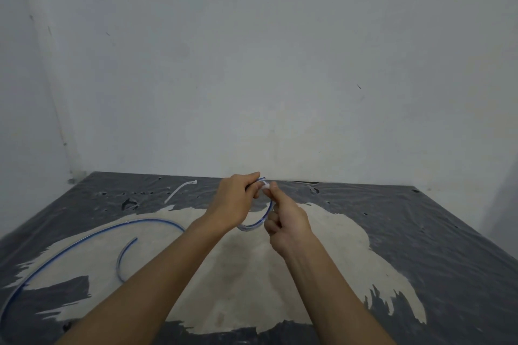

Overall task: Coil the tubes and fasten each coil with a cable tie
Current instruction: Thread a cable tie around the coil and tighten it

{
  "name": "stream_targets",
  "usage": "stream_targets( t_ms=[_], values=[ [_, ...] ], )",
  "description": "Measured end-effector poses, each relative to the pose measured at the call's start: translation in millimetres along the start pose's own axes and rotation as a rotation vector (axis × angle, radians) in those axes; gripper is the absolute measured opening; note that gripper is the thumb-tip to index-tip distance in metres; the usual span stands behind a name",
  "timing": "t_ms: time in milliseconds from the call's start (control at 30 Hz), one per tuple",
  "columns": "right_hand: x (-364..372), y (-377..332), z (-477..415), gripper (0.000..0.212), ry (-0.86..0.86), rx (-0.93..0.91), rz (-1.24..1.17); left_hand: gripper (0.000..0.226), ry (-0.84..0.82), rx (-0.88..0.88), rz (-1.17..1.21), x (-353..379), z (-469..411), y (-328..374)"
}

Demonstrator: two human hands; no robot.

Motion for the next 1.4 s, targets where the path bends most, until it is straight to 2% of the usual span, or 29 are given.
stream_targets(
  t_ms=[133,367,433,500,633,767,933,1100,1233,1300,1400],
  values=[
    [-4,0,-5,0.022,-0.012,0.081,-0.145,0.026,0.036,0.043,0.017,-2,4,2],
    [1,-8,0,0.022,-0.024,0.001,0.042,0.032,-0.133,0.137,-0.426,8,-5,9],
    [2,-12,4,0.022,-0.019,-0.034,0.081,0.033,-0.137,0.133,-0.465,8,-8,9],
    [3,-19,7,0.023,-0.005,-0.090,0.158,0.029,-0.100,0.118,-0.379,5,-8,11],
    [4,-30,14,0.026,0.003,-0.278,0.394,0.027,-0.067,-0.020,-0.035,-1,-7,-4],
    [11,-29,15,0.018,-0.077,-0.262,0.482,0.026,-0.045,-0.043,0.019,-5,-5,-8],
    [12,-33,16,0.016,-0.014,-0.220,0.402,0.028,-0.066,-0.052,0.070,-4,-6,-1],
    [11,-29,12,0.010,0.014,-0.200,0.217,0.029,-0.069,-0.161,0.373,3,-5,-3],
    [11,-23,16,0.010,0.066,-0.211,0.168,0.027,-0.052,-0.226,0.463,6,-3,-6],
    [11,-27,19,0.014,0.094,-0.313,0.299,0.026,-0.040,-0.238,0.486,6,0,-7],
    [7,-36,23,0.044,0.137,-0.479,0.493,0.026,0.060,-0.308,0.536,0,-3,-16]
  ],
)
Point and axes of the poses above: each hand's wrist, its own z-axis away from the middle knuckle, its own x-axis out of the palm, y = z × x, the point moved 7 cm from there along -z, towards the middle knuckle, and after that the axes turned 5 degrees about x, right-handed, at the moved point
